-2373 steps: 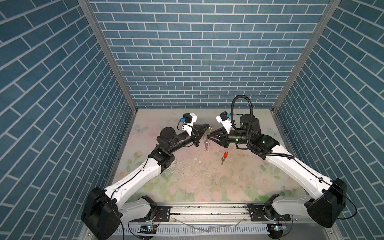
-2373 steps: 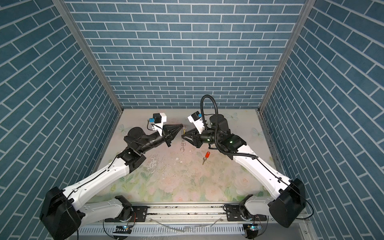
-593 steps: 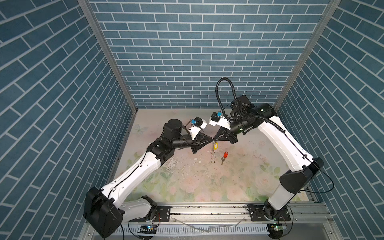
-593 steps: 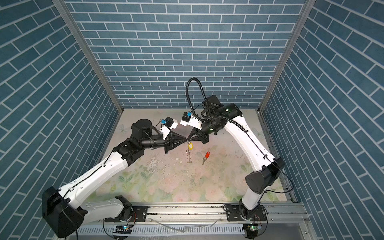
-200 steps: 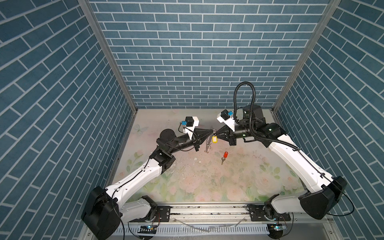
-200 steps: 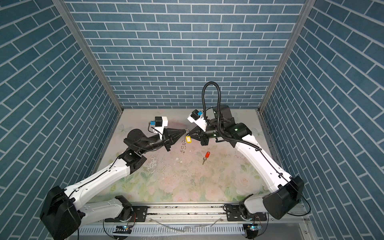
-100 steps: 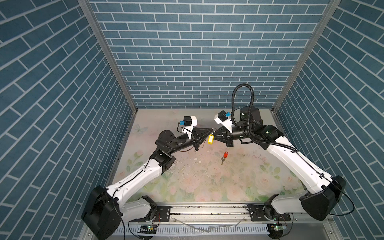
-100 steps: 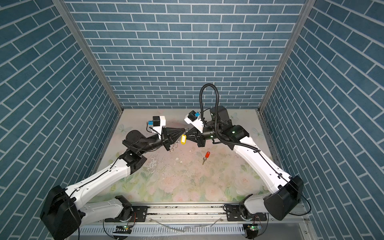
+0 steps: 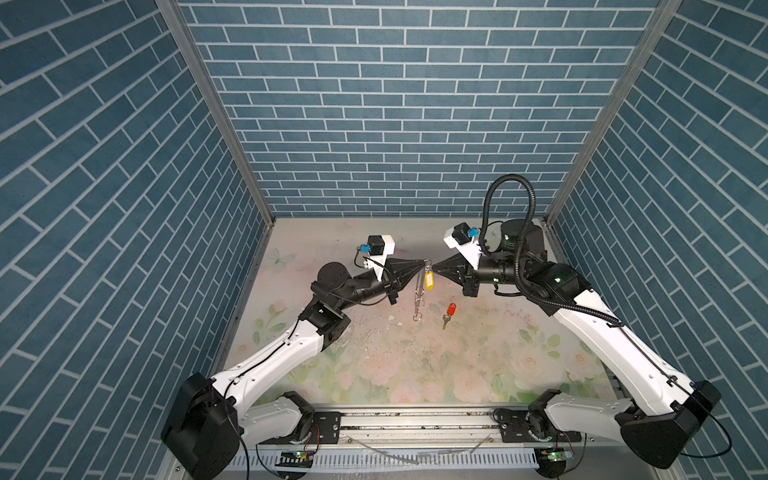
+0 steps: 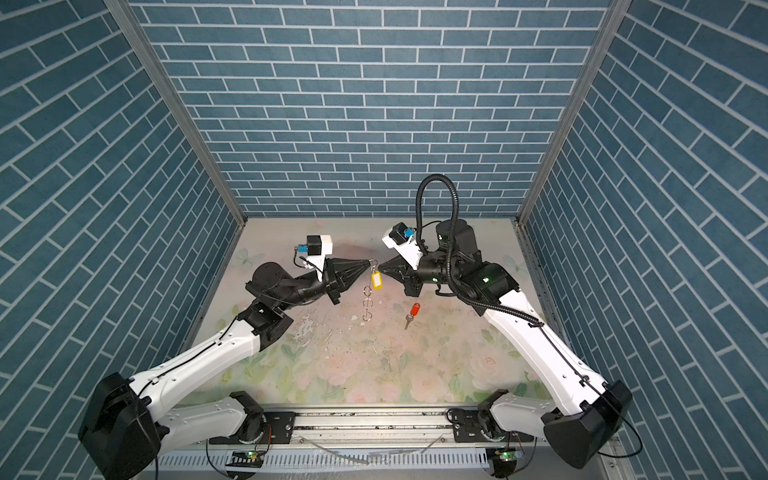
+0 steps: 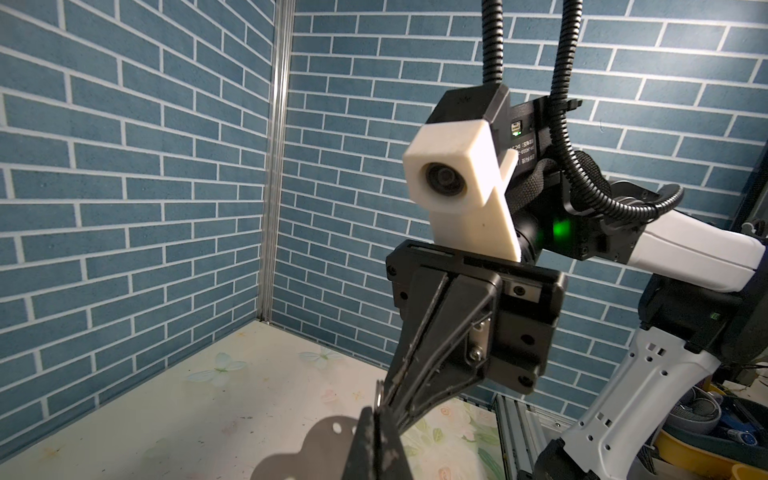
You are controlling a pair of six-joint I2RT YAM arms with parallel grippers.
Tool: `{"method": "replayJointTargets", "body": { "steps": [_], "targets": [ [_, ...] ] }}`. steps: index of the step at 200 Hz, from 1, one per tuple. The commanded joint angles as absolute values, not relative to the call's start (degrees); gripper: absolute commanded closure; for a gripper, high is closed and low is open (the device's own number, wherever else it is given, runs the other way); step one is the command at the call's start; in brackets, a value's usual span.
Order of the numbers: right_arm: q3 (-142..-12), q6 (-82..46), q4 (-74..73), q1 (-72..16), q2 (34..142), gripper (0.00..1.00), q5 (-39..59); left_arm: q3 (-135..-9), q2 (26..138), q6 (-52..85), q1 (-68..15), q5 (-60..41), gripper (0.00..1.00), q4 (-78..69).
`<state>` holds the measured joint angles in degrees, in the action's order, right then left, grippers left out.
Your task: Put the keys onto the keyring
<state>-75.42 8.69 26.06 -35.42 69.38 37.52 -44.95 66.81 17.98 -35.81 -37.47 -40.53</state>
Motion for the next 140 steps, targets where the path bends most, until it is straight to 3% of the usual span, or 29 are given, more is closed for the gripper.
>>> {"method": "replayJointTargets", "body": {
  "steps": [1, 55, 140],
  "targets": [
    [-73.67, 6.21, 24.86, -34.9, 67.77, 0.97, 35.29, -44.76, 65.34, 16.61, -35.86, -37.4, 1.0, -40.78],
    [-72.6, 5.36, 23.89, -34.81, 67.86, 0.86, 35.09, -45.28, 65.25, 16.21, -35.86, -37.15, 1.0, -40.43],
    [-71.72, 5.1, 24.82, -34.72, 68.2, 0.8, 37.47, -45.84, 64.99, 15.13, -35.87, -32.55, 1.0, -37.84]
  ]
}}
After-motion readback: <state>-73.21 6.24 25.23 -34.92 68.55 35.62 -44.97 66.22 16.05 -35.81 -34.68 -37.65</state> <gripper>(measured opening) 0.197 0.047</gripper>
